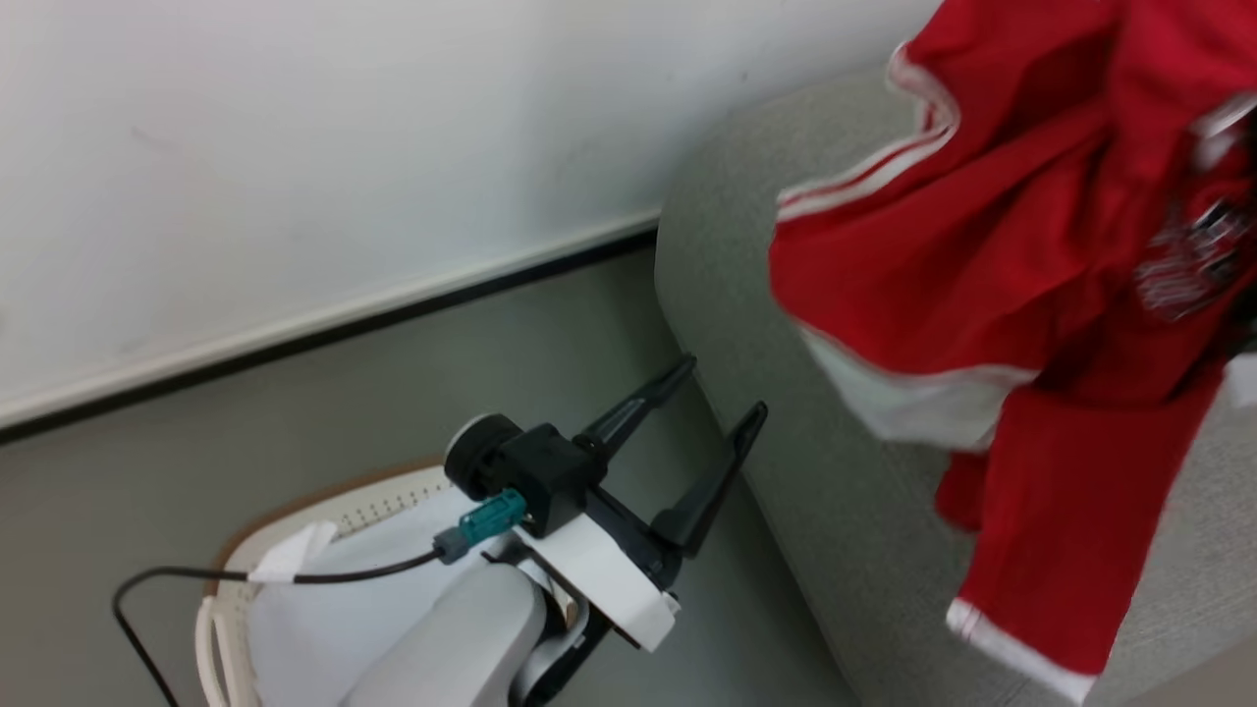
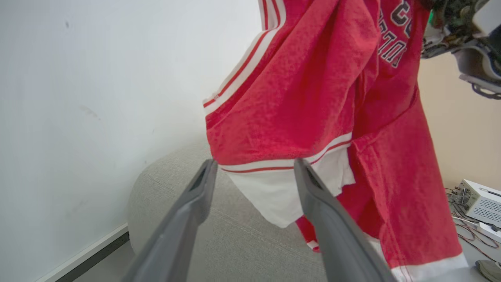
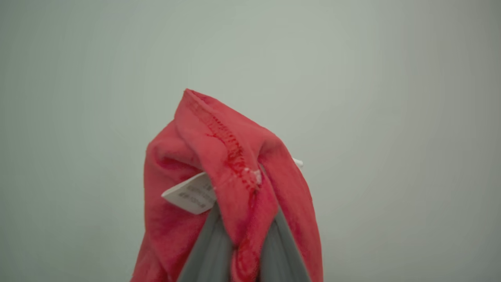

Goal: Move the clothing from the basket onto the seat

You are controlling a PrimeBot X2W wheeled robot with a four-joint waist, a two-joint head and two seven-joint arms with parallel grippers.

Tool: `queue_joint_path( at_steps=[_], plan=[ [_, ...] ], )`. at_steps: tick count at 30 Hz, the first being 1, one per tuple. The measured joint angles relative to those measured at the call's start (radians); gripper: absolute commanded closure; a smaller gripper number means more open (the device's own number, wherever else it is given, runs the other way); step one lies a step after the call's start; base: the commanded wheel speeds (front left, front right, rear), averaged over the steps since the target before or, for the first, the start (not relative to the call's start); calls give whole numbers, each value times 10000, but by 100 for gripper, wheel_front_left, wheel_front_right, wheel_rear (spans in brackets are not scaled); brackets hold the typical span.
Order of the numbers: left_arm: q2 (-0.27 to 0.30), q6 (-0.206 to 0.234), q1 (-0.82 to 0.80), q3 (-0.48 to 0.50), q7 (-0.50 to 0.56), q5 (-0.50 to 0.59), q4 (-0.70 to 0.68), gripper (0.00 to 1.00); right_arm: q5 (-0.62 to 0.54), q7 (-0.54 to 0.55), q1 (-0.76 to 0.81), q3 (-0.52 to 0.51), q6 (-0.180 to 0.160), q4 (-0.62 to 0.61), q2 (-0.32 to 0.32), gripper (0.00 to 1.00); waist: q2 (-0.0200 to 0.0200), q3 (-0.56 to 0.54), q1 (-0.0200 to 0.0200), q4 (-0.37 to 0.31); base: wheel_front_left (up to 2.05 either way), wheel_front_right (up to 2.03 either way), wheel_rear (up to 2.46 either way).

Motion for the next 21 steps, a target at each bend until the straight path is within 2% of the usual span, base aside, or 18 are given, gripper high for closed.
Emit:
queue_joint_path(
  at_steps=[8, 17, 21],
  plan=[
    [564, 0, -982, -313, 194, 136, -631, 0, 731, -2, -1661, -1101, 0, 238, -1043, 100, 0, 1637, 1, 306, 0, 0, 0],
    [938, 2, -1947, -506, 692, 295, -1269, 0, 1381, 0, -3792, -1546, 0, 1682, -1760, 100, 0, 3683, 3, 561, 0, 0, 0],
    [997, 6, -2061, -479, 683, 295, -1302, 0, 1331, -19, -4292, -1488, 0, 2615, -1802, 100, 0, 4482, 3, 708, 0, 0, 0]
  ],
)
